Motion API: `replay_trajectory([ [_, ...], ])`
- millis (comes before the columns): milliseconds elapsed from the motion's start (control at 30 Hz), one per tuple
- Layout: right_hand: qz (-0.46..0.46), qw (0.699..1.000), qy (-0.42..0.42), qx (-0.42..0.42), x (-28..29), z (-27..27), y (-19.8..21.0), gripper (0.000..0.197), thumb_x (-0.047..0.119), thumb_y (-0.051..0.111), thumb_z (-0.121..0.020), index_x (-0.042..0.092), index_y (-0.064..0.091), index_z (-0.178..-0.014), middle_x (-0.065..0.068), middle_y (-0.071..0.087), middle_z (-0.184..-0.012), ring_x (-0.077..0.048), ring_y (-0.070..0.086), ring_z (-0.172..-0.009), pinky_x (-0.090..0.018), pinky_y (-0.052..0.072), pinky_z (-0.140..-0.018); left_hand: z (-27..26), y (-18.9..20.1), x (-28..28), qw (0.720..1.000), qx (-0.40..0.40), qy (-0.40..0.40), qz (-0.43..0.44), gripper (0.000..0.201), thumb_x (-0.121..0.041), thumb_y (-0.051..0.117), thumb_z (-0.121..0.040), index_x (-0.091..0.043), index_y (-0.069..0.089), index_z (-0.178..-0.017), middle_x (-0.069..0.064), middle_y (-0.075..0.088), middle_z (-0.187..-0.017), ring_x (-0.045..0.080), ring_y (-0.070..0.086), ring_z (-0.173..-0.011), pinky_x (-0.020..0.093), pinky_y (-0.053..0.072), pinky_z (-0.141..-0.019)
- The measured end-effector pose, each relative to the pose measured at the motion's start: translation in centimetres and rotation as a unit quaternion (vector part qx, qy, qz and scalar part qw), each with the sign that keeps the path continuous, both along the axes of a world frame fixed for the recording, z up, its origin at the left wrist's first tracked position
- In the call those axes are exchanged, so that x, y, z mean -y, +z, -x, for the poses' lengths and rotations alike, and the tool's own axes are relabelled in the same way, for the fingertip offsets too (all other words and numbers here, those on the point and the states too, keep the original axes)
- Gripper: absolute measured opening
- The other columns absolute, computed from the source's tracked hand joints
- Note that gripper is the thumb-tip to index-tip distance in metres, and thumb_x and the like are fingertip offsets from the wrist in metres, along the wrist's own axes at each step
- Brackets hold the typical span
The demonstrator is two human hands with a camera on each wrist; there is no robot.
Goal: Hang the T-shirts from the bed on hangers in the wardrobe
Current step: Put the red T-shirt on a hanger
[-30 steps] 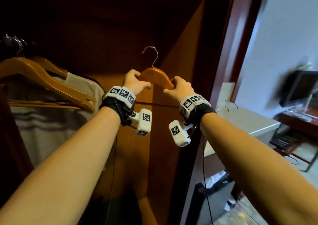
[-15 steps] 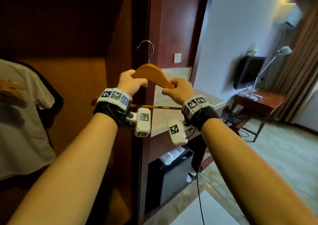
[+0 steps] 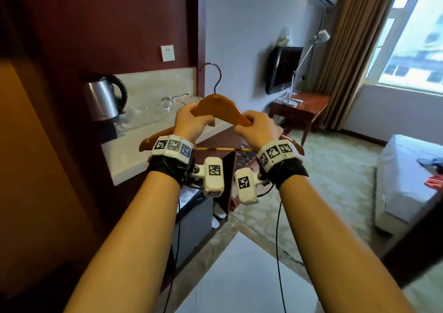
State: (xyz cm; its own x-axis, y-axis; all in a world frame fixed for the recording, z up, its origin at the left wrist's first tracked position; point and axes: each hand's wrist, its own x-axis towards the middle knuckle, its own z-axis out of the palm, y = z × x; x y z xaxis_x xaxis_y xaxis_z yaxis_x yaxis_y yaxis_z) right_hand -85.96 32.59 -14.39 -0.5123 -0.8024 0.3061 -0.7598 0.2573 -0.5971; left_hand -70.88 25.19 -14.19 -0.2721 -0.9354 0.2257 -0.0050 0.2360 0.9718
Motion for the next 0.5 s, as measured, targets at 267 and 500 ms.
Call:
replay_trajectory([
  [267, -0.001, 0.986, -0.161, 0.039, -0.4, 13.8, -5.5, 0.021, 0.05, 0.071, -0.075, 0.032, 0.06, -0.072, 0.014, 0.06, -0.07, -0.019, 0.059, -0.094, -0.062, 0.016, -0.109, 13.9, -4.4, 3.7, 0.996, -0.003, -0.063, -0.063, 0.033, 0.001, 0.073, -0.07, -0.011, 0.069, -0.101, 0.004, 0.07, -0.09, 0.02, 0.063, -0.081, 0.033, 0.05, -0.067],
  [500, 0.008, 0.965, -0.245, 0.093, 3.7, 24.7, -8.2, 0.017, 0.043, 0.077, -0.078, 0.034, 0.066, -0.088, 0.009, 0.062, -0.091, -0.017, 0.048, -0.109, -0.048, 0.014, -0.11, 25.9, -6.6, 10.4, 0.987, 0.029, -0.129, -0.089, 0.029, 0.001, 0.071, -0.072, -0.019, 0.064, -0.093, 0.006, 0.071, -0.096, 0.027, 0.068, -0.09, 0.041, 0.056, -0.077],
])
